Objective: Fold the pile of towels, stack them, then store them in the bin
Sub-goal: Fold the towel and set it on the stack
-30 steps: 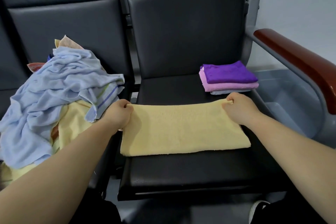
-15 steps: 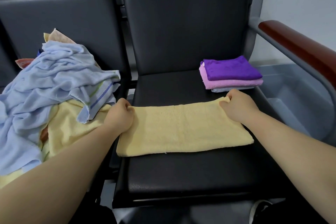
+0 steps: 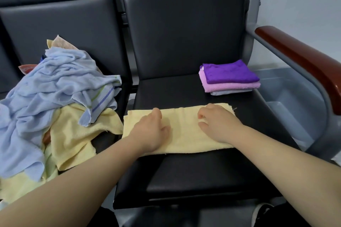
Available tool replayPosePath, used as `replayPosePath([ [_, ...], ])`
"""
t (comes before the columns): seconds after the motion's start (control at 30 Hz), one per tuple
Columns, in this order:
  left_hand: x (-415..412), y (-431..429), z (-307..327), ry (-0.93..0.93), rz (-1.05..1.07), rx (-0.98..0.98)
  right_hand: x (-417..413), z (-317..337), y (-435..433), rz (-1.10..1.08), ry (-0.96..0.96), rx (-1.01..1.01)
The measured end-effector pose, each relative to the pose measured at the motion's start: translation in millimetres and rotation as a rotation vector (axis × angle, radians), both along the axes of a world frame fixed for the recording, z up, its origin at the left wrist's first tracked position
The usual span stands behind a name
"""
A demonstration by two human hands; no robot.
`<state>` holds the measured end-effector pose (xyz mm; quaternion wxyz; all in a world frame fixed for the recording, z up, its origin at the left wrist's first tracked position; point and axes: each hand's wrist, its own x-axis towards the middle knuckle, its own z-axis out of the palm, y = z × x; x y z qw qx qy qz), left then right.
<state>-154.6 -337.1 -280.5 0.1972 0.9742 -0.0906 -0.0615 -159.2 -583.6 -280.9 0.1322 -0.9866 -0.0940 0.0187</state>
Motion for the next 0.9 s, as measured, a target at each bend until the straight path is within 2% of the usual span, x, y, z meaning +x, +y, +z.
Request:
replayPosePath([
  [0.13,-4,-15,-8,-0.057,-0.1,0.158,-4,5,1,-0.06,0.055,-0.106],
  [0.27,20,-16,-10,-0.001,-0.199,0.299,-16,13,13,-0.112,0.102,-0.222],
  [0.37,33,-12,-8,0.041,-0.19,0.405,-30,14,22,-0.047,0.156,-0.164],
  [0.5,31,-2,-10,-0.106,-0.025,0.435,-43,16,23,0.02,0.163,-0.044],
  [0.6,21,0,-10,-0.187,0.092,0.374,-41,15,21,0.024,0.154,0.007],
  [0.7,1,-3,-7,-0.094,0.119,0.208,-39,13,17,0.007,0.152,0.041],
  [0.8,-24,-3,1,0.085,0.025,0.0,-39,12,14,-0.009,0.161,0.082],
  [0.9,-50,-5,10,0.151,-0.119,-0.024,-41,14,12,-0.025,0.178,0.125],
])
